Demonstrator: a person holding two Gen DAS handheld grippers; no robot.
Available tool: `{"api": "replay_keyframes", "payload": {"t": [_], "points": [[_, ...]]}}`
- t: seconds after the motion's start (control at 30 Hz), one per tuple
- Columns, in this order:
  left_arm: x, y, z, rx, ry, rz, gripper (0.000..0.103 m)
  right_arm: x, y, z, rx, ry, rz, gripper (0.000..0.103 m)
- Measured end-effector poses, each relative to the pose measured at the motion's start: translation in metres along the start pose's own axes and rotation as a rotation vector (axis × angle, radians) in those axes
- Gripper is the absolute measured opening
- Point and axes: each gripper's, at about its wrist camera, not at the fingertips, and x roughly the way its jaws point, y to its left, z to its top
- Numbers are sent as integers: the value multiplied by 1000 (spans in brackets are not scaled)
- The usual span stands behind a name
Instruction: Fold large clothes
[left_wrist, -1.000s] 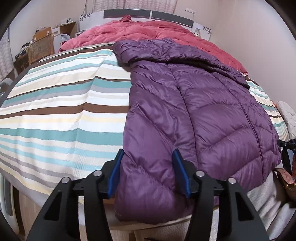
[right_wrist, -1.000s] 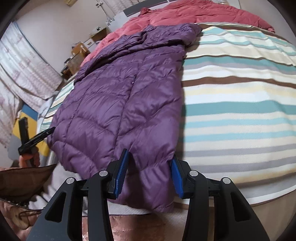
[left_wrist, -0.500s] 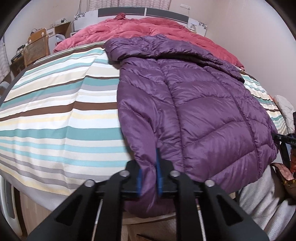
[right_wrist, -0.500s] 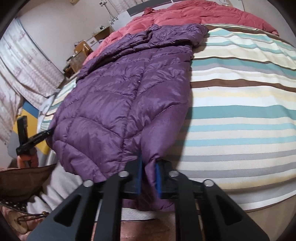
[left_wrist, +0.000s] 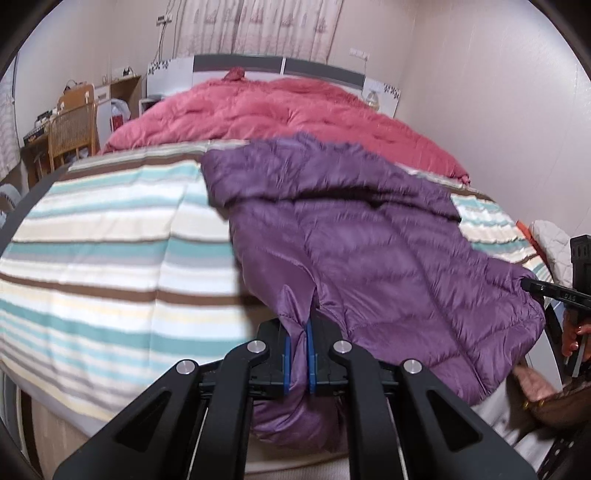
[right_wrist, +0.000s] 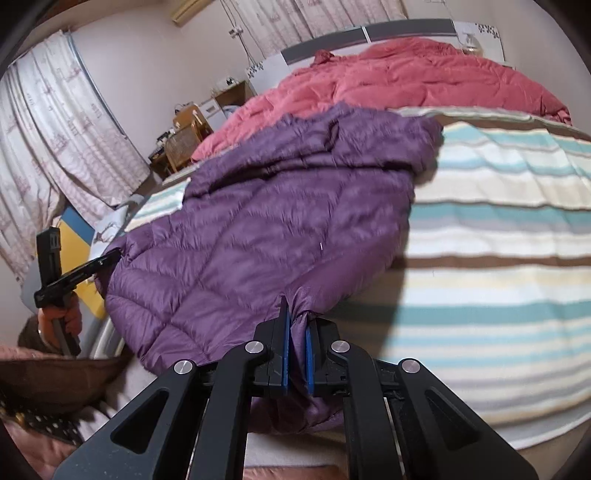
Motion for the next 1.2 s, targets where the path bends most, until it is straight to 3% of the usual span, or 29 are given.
{"api": "replay_keyframes", "payload": {"t": [0.23, 0.57, 0.73, 1.0, 1.2], "points": [[5, 0, 39, -29, -52, 0, 6, -3, -5, 47, 38, -57, 9, 7], [41, 15, 101, -102, -62, 7, 6, 20, -32, 123, 155, -83, 20, 7], [73, 17, 131, -103, -42, 33, 6, 50, -59, 161, 288, -57, 23, 7], [139, 38, 169, -180, 32, 62, 6, 101, -85, 202, 365, -30, -52, 7], [185, 44, 185, -184, 90, 96, 7, 138, -103, 222, 407, -16, -91, 7]]}}
